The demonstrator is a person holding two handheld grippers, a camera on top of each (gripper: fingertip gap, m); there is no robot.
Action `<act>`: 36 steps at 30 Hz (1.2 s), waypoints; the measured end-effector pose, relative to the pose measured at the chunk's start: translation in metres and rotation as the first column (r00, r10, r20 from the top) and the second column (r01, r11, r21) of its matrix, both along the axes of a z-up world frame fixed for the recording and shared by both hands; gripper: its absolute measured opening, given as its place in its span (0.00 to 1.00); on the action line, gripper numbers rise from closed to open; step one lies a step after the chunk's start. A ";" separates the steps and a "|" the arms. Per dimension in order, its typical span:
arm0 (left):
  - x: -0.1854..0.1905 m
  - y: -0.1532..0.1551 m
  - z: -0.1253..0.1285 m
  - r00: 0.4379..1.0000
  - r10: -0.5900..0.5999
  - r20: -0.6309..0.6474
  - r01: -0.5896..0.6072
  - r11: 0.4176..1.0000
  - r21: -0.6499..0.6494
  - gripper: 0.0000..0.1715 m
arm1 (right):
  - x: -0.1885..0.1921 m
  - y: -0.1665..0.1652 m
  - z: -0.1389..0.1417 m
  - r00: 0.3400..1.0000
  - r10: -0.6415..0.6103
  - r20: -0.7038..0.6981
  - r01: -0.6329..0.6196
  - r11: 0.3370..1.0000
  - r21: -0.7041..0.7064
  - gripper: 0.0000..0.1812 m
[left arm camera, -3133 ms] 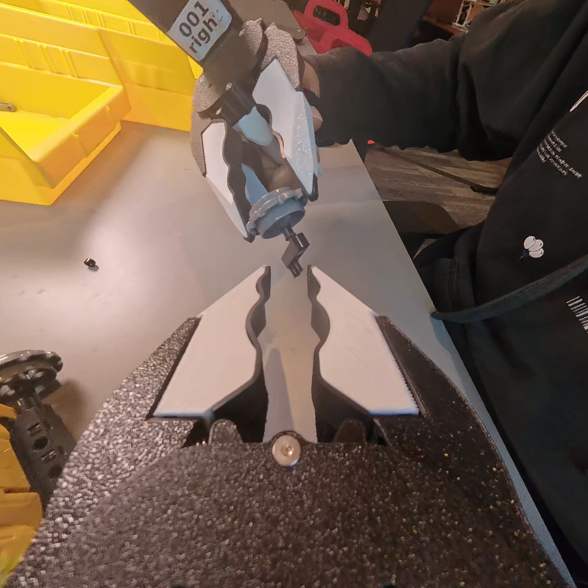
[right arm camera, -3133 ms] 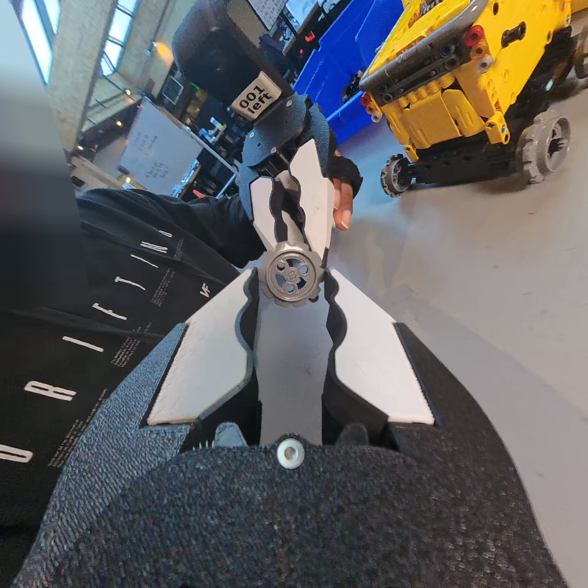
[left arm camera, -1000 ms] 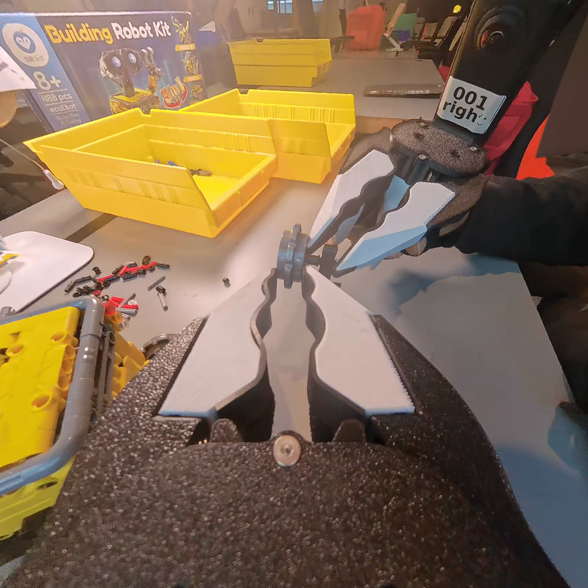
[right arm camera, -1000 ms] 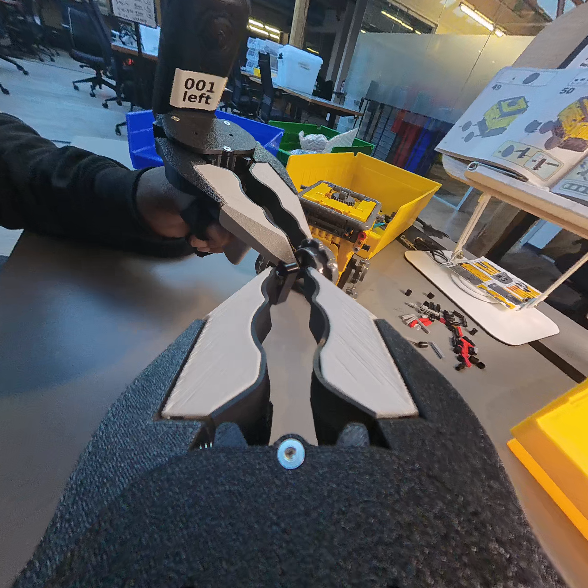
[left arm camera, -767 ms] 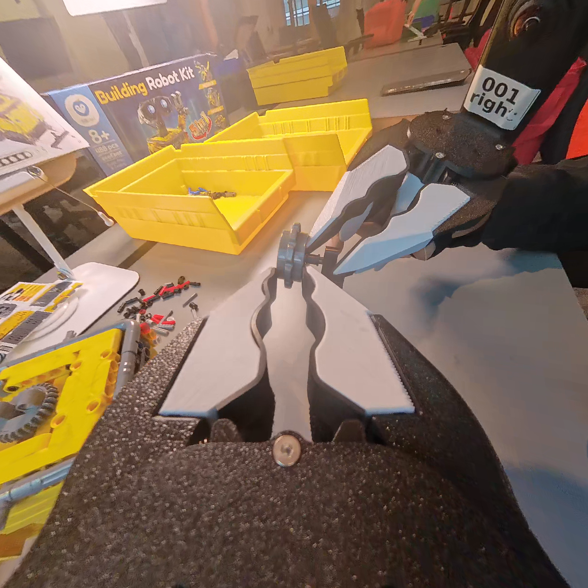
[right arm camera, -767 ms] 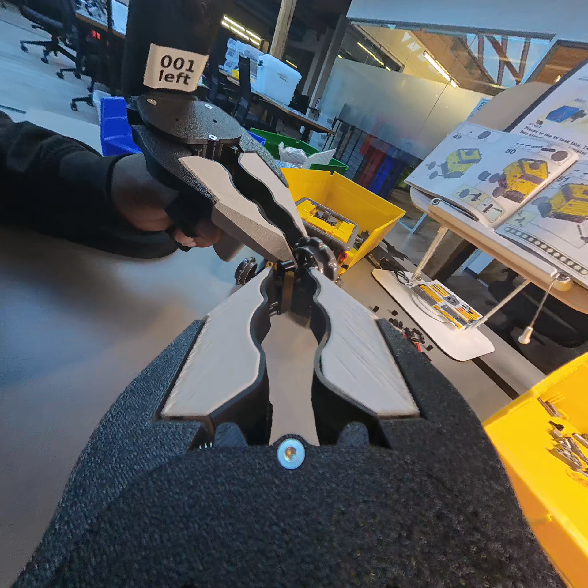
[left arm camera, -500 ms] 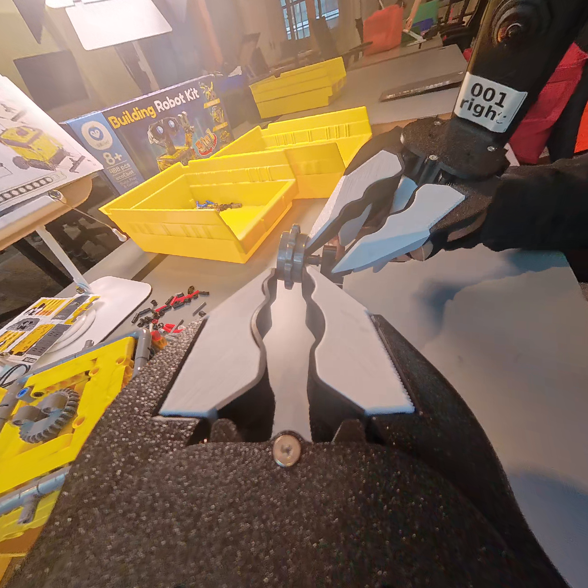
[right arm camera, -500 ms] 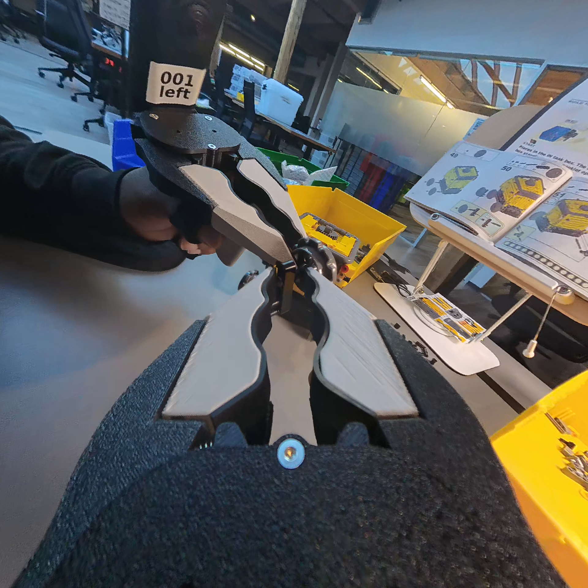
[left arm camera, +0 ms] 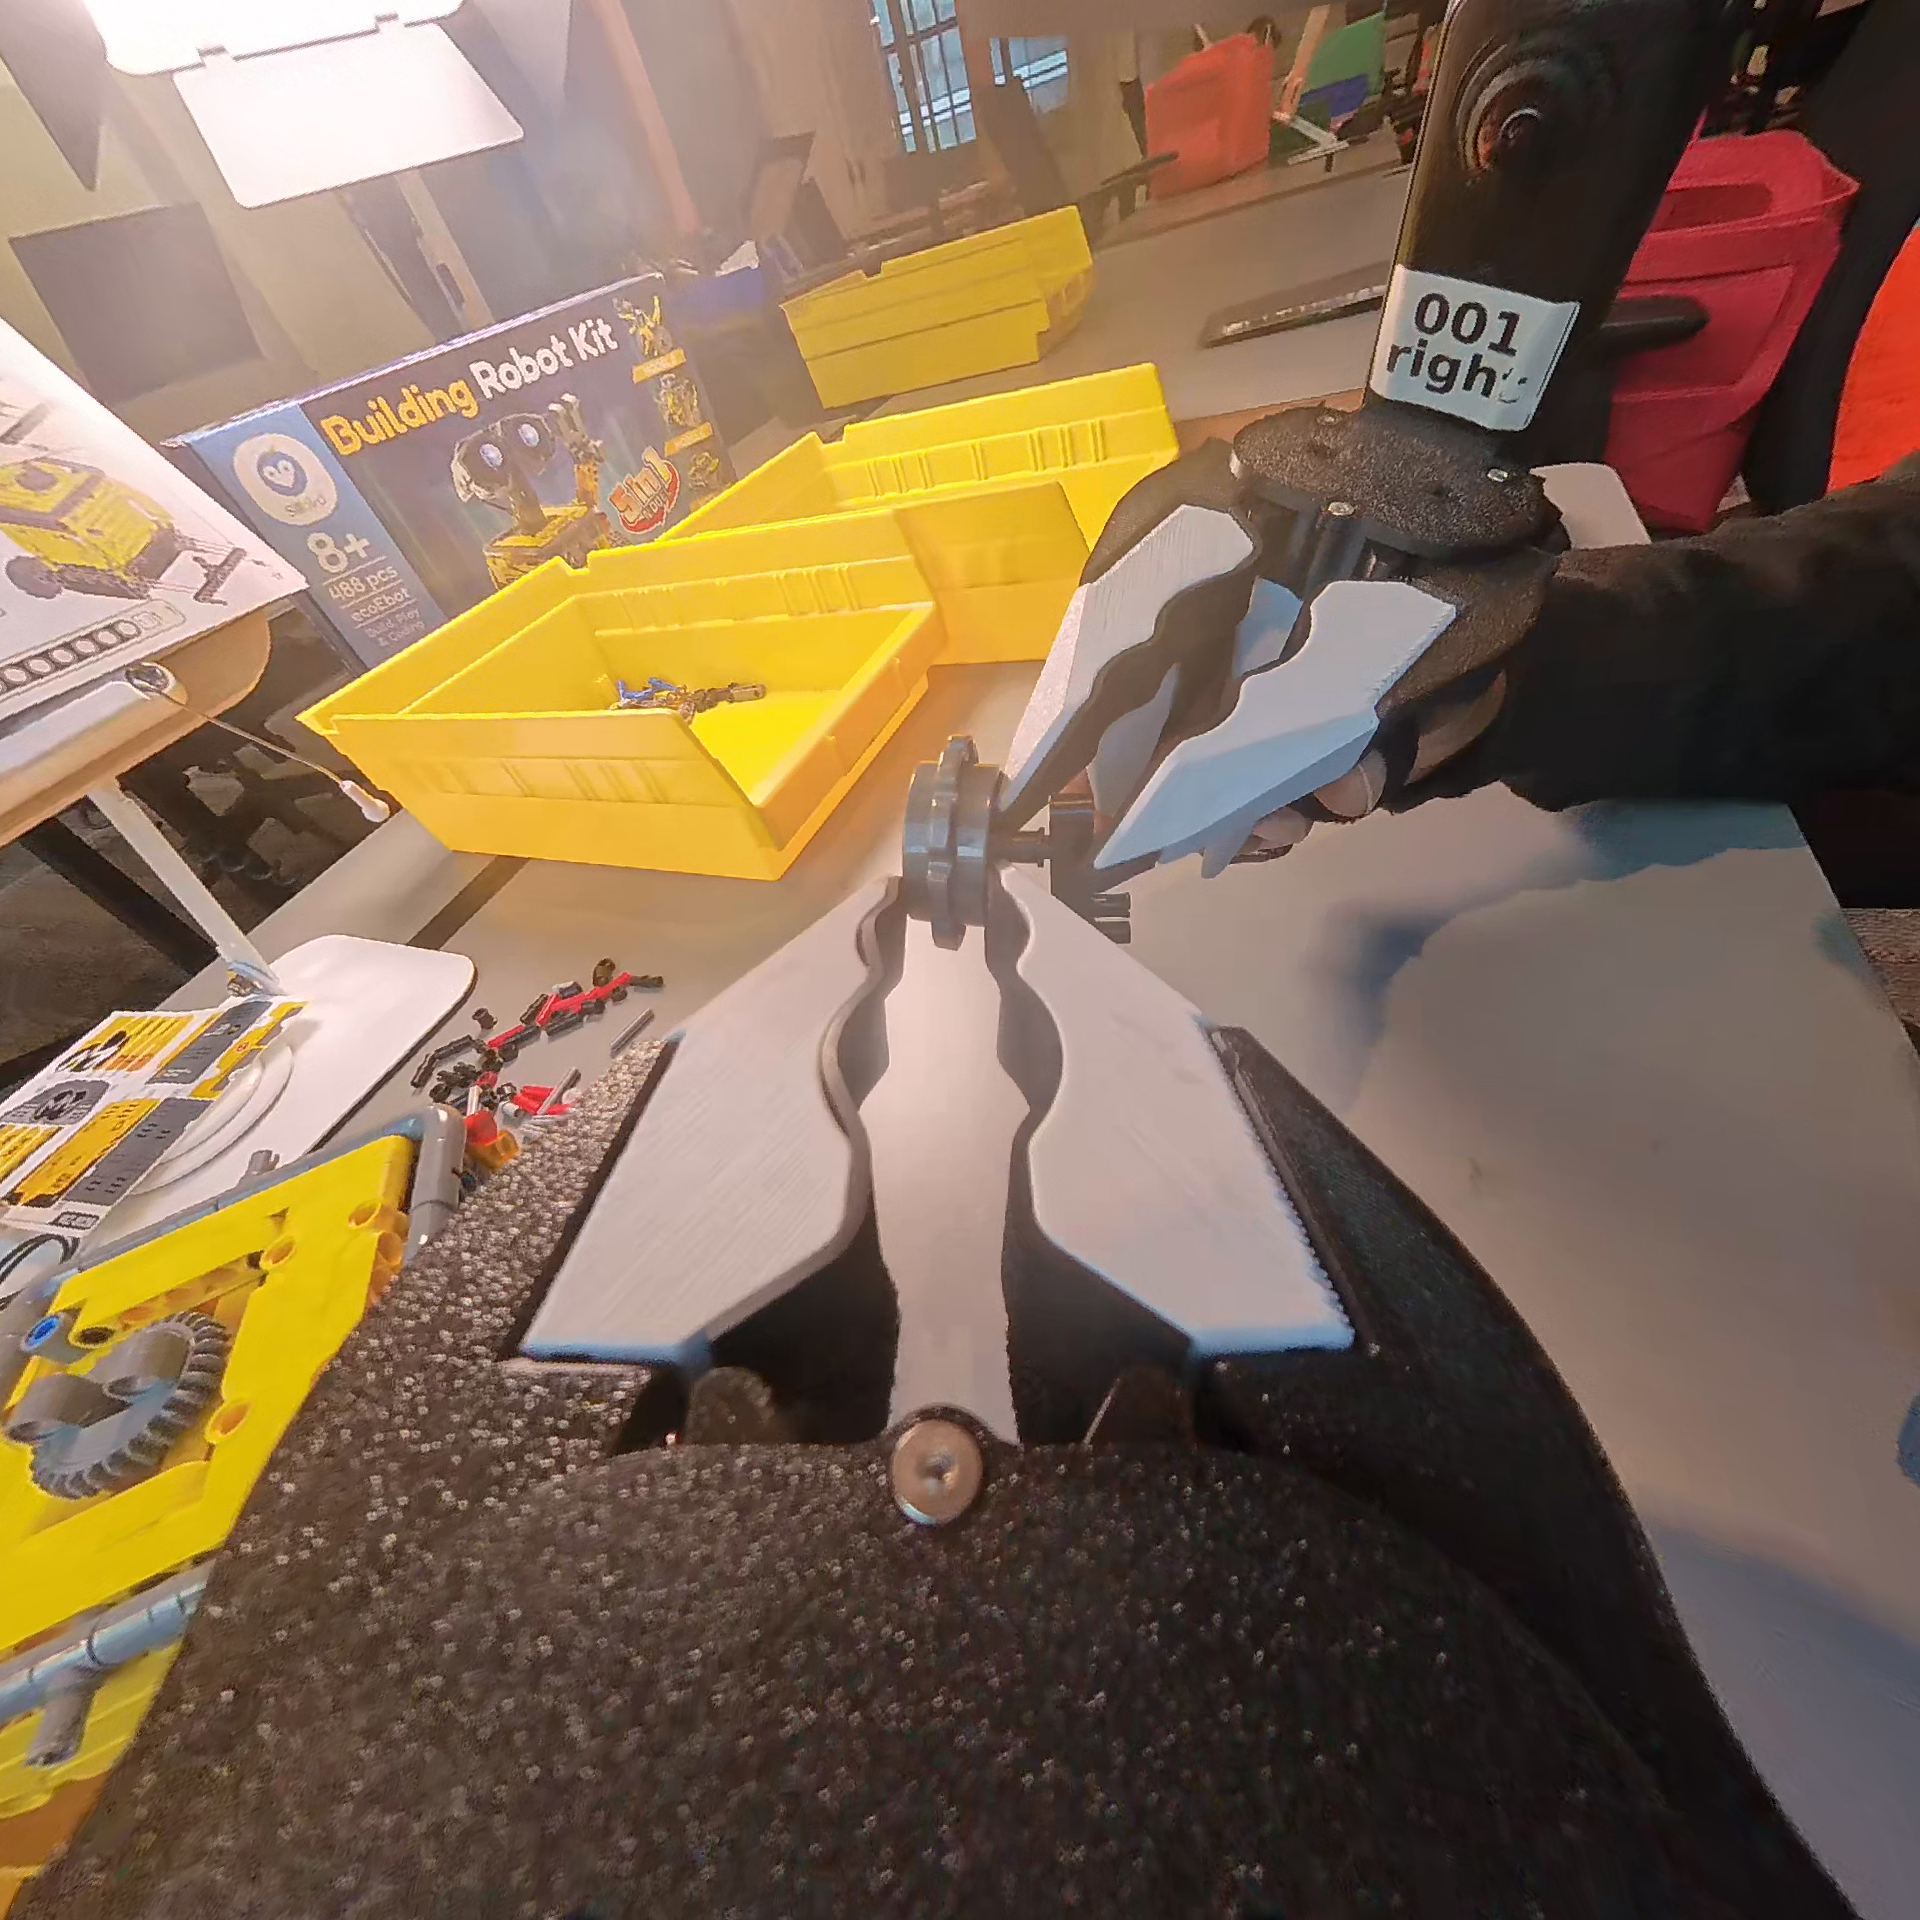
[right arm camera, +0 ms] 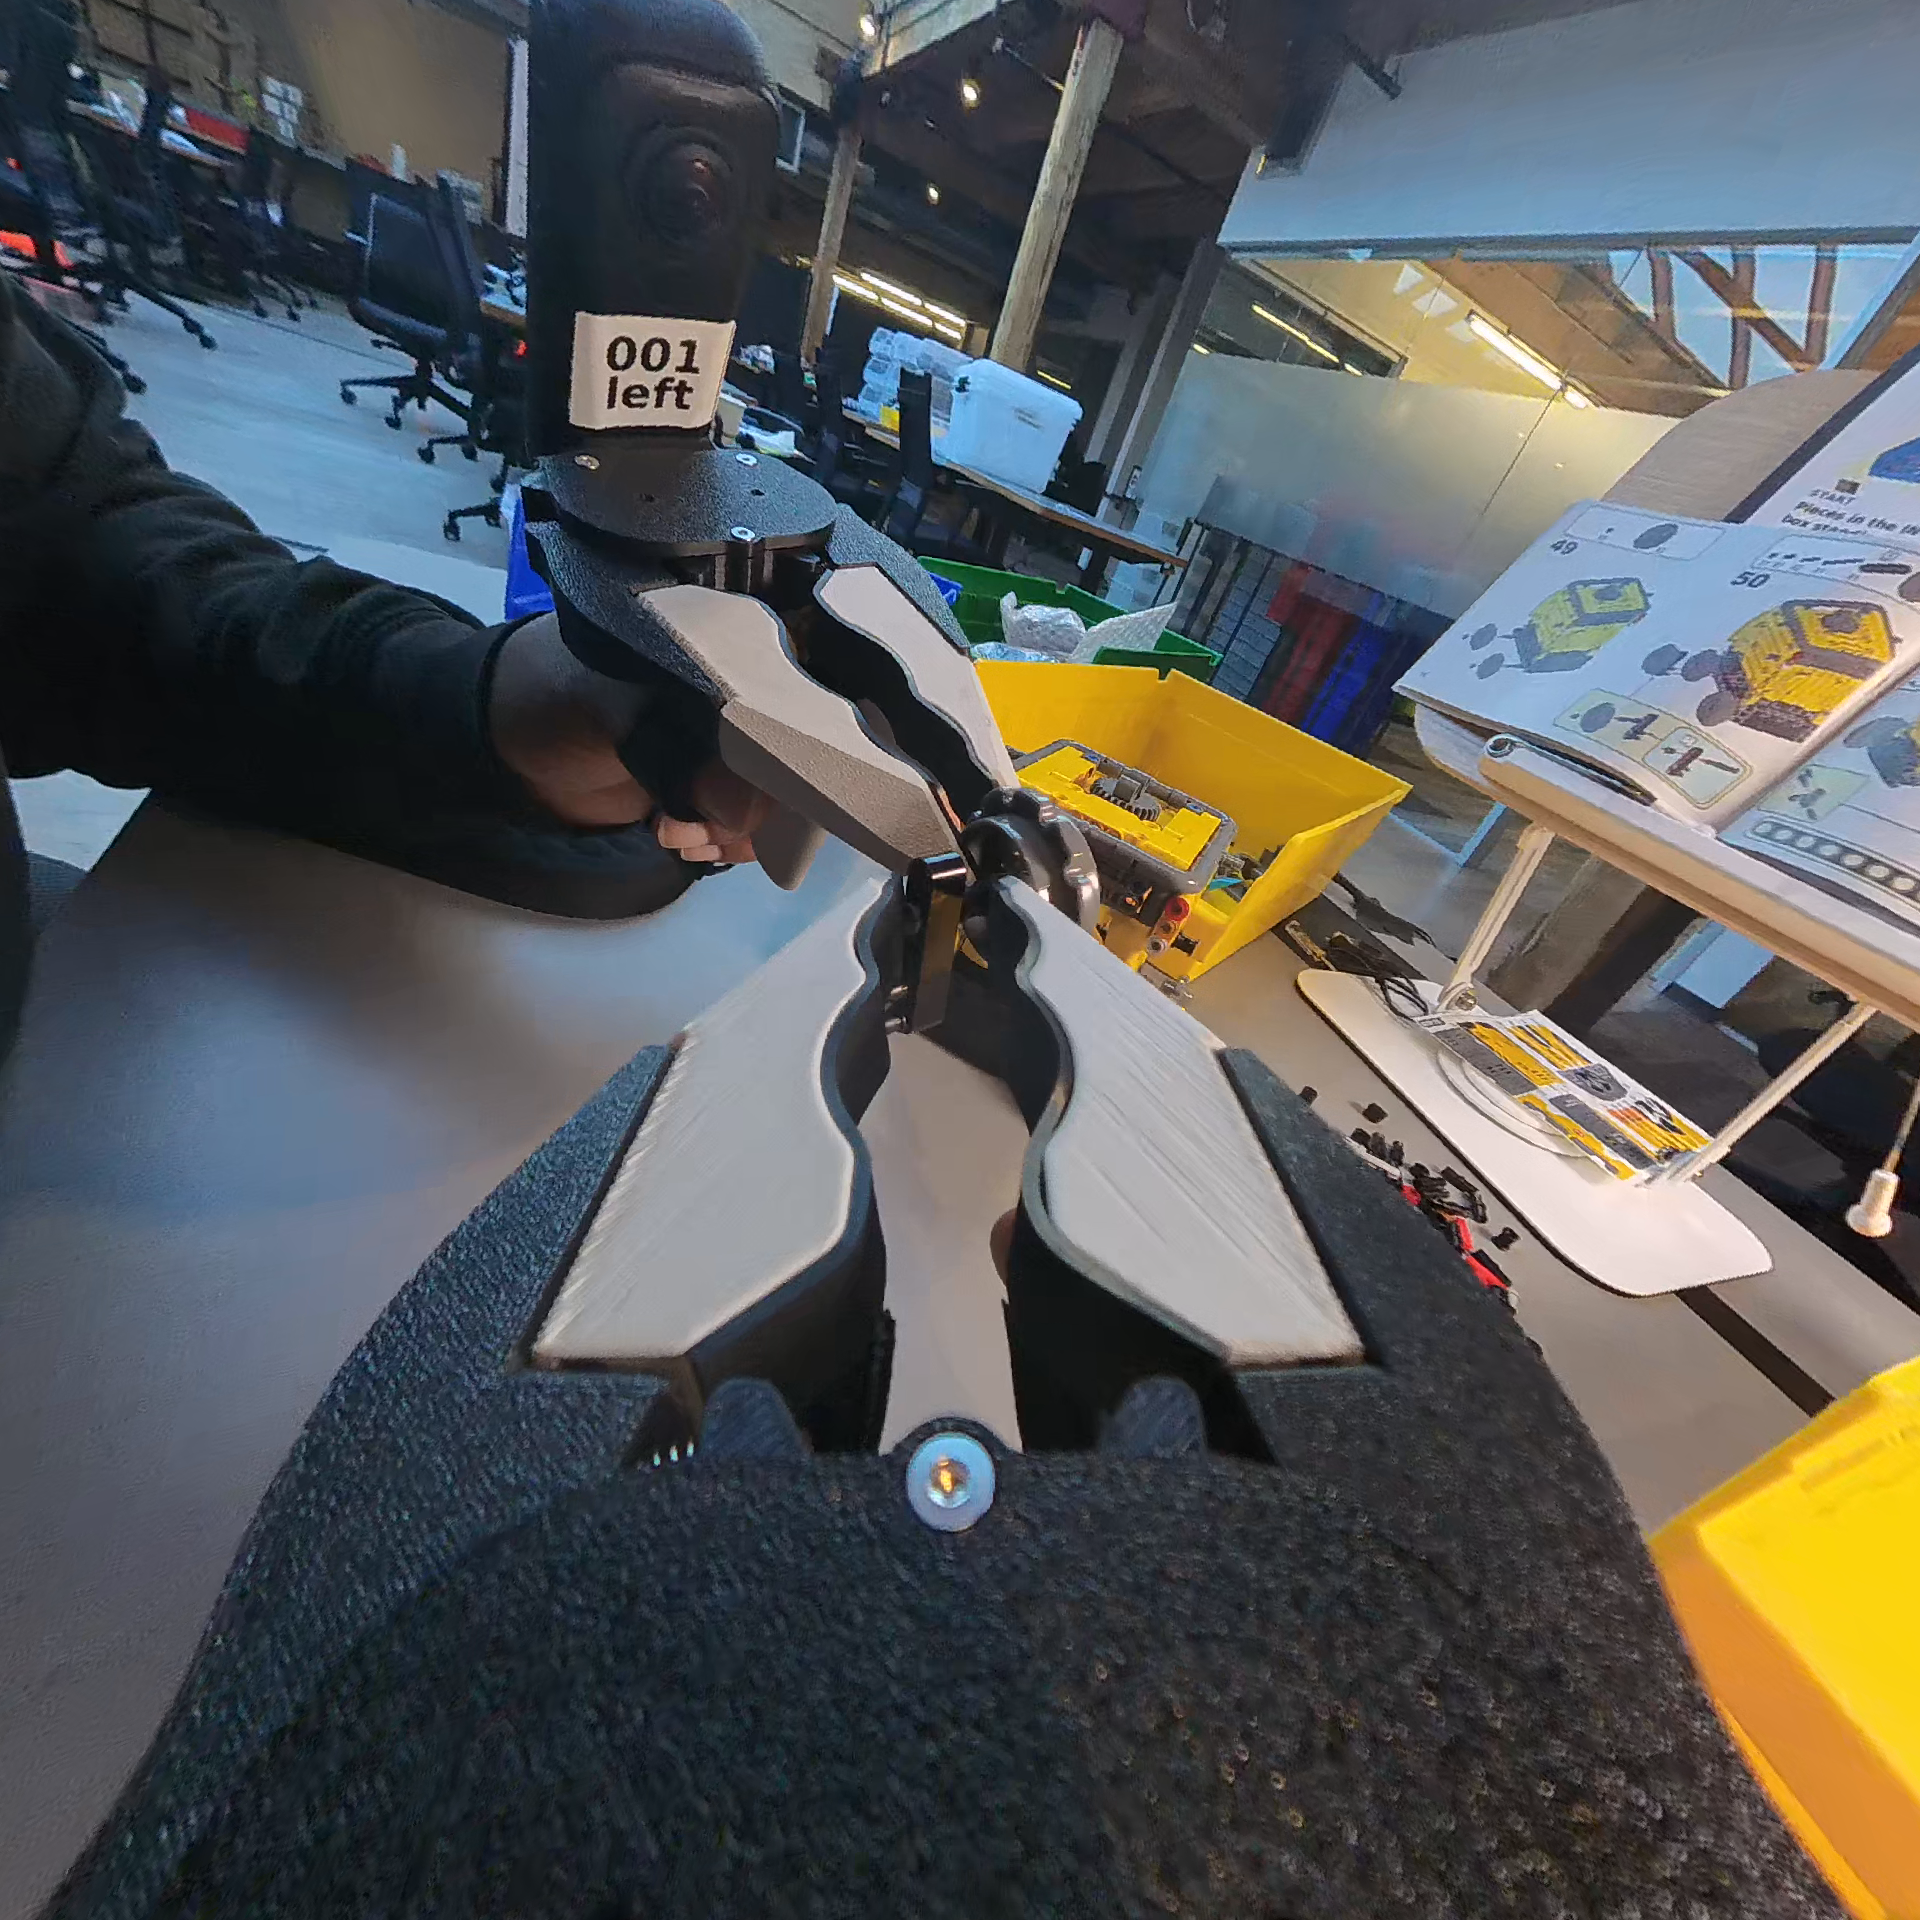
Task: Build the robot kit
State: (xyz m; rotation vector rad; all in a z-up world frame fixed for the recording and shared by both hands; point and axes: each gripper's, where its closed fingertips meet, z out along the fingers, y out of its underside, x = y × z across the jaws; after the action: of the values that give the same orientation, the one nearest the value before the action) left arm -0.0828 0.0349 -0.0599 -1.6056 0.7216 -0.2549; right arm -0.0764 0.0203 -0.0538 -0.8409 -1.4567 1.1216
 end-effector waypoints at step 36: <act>-0.041 0.013 0.007 0.965 0.262 0.020 -0.262 0.965 0.002 0.07 | -0.039 0.020 -0.006 0.901 -0.426 0.084 0.429 0.903 -0.025 0.08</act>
State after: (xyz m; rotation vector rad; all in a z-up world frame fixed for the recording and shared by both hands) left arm -0.1235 0.0482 -0.0528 -1.6712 0.4870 -0.0758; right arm -0.1152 0.0406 -0.0594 -1.1794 -1.2289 0.7948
